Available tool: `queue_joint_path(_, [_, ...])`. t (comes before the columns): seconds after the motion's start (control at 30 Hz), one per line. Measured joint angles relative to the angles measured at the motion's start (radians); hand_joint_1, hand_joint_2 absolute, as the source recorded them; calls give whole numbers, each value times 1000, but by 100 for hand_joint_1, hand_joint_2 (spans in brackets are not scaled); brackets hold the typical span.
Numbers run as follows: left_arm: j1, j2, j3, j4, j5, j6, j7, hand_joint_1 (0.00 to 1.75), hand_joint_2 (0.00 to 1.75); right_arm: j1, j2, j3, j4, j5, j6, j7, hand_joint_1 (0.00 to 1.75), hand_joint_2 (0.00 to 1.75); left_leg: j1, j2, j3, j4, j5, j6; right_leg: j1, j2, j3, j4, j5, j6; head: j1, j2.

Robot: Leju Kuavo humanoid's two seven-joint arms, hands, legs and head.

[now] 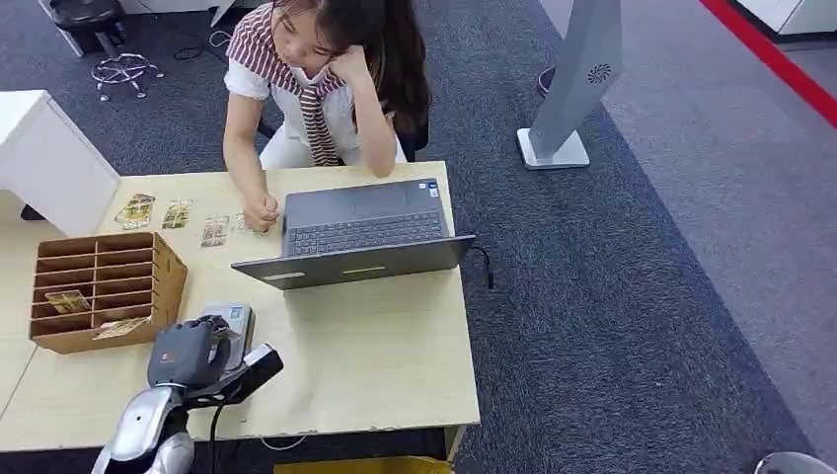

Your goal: Pass the card to the sensor for recognition and then transmit it.

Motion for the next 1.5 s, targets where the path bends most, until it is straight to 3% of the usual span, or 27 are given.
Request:
queue_joint_path(1.23, [7,-18,22,-6,10,15,-6,175,175,1,0,2,0,7,-13,4,0,0,0,0,0,0,0,0,0,0,0,0,0,0,0,0])
queue_joint_path(1.5, [-112,16,37,-101,19,-5,-8,175,175,-1,0,2,-1,1,-12,-6,0,0,0,-1,-1,0,2,0,0,-1,0,0,1,1,0,0])
